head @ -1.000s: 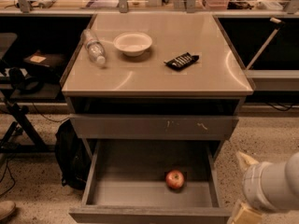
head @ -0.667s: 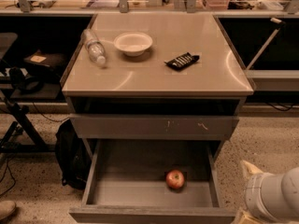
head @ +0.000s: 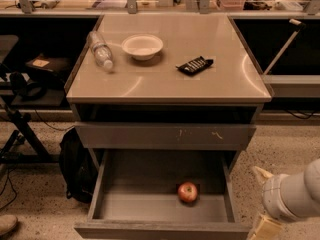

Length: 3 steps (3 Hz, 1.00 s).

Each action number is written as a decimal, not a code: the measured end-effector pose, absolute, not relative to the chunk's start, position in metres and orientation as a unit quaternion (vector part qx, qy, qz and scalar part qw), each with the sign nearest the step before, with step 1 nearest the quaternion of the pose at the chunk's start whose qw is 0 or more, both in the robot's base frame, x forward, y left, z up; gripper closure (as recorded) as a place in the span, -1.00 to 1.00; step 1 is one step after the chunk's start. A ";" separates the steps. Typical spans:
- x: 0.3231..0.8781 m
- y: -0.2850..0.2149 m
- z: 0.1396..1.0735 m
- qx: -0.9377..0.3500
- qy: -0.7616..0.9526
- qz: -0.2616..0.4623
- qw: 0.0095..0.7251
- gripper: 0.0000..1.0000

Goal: Pick apple from middle drawer and place on counter

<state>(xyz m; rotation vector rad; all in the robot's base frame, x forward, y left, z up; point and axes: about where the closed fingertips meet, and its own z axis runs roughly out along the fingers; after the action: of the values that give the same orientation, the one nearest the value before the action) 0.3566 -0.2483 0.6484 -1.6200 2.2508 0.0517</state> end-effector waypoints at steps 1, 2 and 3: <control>0.384 -0.250 0.587 -0.607 0.772 0.059 0.181 -1.00; 0.404 -0.241 0.517 -0.631 0.748 0.086 0.186 -1.00; 0.433 -0.219 0.461 -0.642 0.730 0.094 0.212 -1.00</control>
Offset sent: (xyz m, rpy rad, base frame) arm 0.0758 0.0157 -0.2249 0.1440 0.0532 0.2542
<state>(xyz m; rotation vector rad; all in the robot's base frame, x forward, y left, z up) 0.4326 -0.2189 0.4609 -1.7844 2.0289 0.2622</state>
